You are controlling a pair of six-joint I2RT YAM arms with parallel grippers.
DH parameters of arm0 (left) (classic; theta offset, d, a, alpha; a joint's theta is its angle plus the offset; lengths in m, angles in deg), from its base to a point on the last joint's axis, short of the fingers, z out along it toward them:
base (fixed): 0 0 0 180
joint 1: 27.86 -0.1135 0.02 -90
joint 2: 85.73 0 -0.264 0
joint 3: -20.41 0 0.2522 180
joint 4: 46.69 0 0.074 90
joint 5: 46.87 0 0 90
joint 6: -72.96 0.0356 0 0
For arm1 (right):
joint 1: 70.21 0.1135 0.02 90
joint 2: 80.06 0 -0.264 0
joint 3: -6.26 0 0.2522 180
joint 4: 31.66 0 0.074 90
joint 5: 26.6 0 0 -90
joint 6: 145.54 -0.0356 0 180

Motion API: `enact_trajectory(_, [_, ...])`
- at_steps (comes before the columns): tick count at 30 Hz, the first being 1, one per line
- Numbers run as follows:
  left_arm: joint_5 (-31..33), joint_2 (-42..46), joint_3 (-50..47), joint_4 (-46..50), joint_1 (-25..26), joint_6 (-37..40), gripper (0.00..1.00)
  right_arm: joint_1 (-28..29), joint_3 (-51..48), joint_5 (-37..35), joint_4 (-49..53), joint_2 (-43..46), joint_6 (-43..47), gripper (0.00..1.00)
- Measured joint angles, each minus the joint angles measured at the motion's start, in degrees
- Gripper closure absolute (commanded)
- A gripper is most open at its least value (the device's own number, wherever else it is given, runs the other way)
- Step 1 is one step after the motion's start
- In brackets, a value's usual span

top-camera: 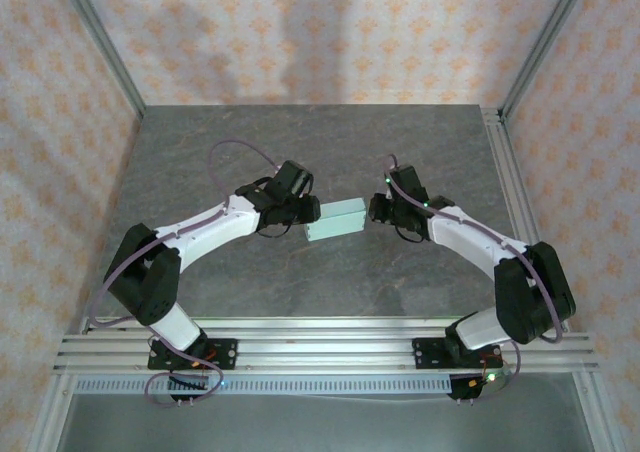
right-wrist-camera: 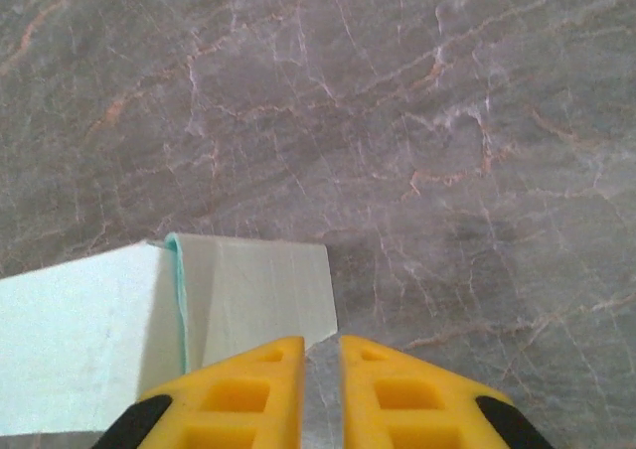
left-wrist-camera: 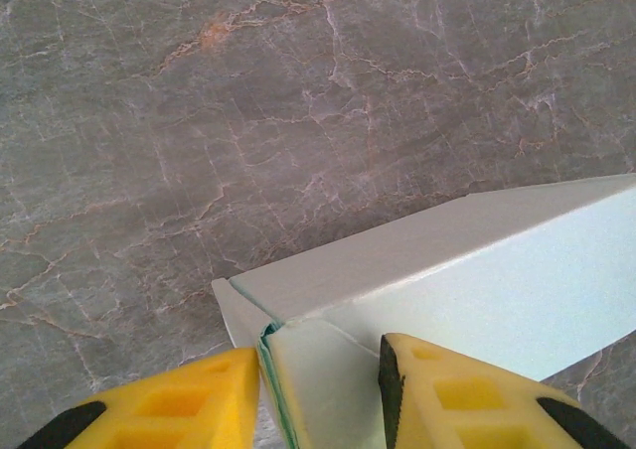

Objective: Fold the paper box

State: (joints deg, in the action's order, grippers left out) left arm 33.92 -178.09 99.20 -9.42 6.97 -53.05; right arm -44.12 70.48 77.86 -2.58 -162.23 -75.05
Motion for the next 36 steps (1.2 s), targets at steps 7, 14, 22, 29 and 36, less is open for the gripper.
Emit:
enact_trajectory(7, [0.00,0.02,-0.09,-0.11,0.00,0.00,0.64,0.00,1.03,-0.48,1.86,3.61,0.20,0.57])
enact_trajectory(14, [0.00,0.20,-0.39,-0.57,0.00,0.00,0.64,0.00,6.64,2.25,1.75,0.44,1.18,0.59])
enact_trajectory(22, [-0.07,0.70,-1.38,-1.36,0.00,0.00,0.64,-0.13,5.55,5.22,0.33,-3.19,-0.04,0.93])
enact_trajectory(29, [-0.42,0.72,-1.60,-1.73,0.00,0.02,0.65,-0.39,3.89,7.08,-2.10,-2.23,-1.51,0.99])
enact_trajectory(36, [-0.44,0.72,-1.88,-2.27,0.00,0.00,0.65,-0.44,3.85,6.97,-0.79,-0.02,-1.18,0.77])
